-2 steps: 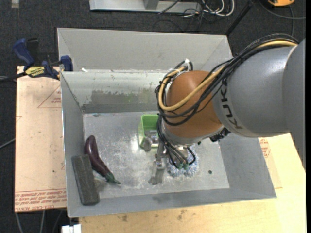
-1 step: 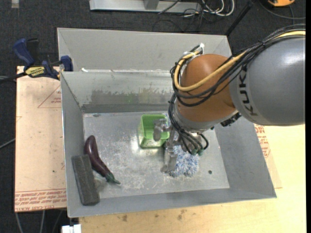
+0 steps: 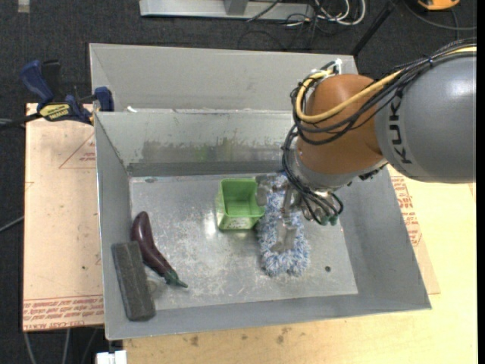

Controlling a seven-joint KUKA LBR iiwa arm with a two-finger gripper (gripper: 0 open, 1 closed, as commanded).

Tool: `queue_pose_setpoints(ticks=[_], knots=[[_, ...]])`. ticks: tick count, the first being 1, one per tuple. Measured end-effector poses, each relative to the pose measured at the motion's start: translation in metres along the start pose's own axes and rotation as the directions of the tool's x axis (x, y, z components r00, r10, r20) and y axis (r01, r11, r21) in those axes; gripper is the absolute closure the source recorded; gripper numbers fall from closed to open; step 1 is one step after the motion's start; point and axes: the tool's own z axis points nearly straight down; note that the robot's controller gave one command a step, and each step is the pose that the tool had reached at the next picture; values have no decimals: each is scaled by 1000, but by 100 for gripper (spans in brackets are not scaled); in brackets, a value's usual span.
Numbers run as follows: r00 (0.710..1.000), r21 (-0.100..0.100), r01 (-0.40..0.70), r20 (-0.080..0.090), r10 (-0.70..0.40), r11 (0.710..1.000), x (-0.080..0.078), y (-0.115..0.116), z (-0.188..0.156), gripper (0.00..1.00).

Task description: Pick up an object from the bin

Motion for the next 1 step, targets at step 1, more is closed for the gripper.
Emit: queue_pose_setpoints(ticks=[1], knots=[[993, 1, -117, -7, 117, 993, -1, 1, 18, 0]])
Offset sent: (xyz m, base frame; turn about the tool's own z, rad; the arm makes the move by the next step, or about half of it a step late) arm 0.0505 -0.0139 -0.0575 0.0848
